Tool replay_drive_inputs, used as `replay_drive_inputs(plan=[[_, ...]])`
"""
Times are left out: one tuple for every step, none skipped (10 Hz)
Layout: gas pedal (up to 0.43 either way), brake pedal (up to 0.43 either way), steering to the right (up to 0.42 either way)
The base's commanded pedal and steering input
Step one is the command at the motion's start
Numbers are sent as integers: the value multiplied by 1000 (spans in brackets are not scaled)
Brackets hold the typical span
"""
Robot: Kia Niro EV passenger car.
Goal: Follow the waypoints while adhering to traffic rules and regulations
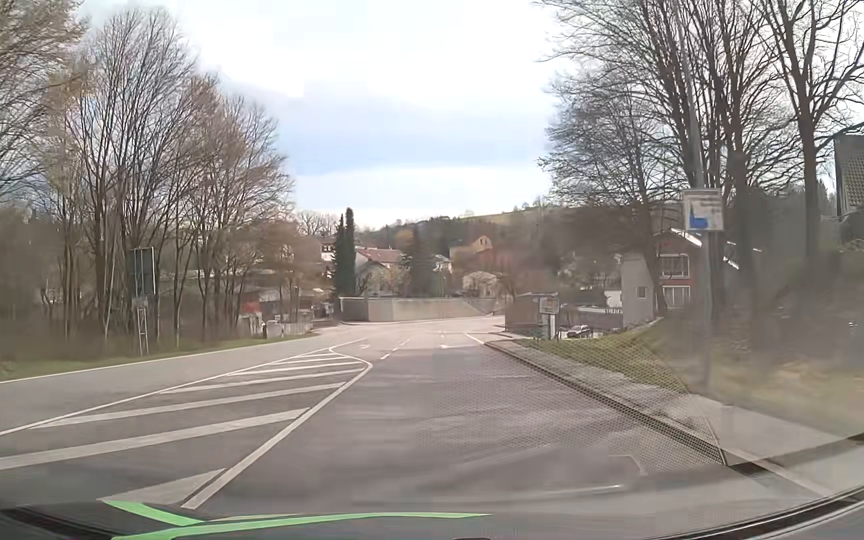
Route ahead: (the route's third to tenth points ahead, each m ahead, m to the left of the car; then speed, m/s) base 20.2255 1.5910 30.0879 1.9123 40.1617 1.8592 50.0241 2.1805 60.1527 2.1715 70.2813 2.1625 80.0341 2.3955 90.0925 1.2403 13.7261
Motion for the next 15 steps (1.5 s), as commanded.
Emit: replay_drive_inputs(plan=[[0,6,4],[0,12,5],[0,18,5],[0,18,5],[0,24,5],[0,30,5],[0,43,5],[0,49,4],[0,61,4],[0,79,3],[0,85,3],[0,98,2],[0,122,1],[0,159,1],[0,183,1]])
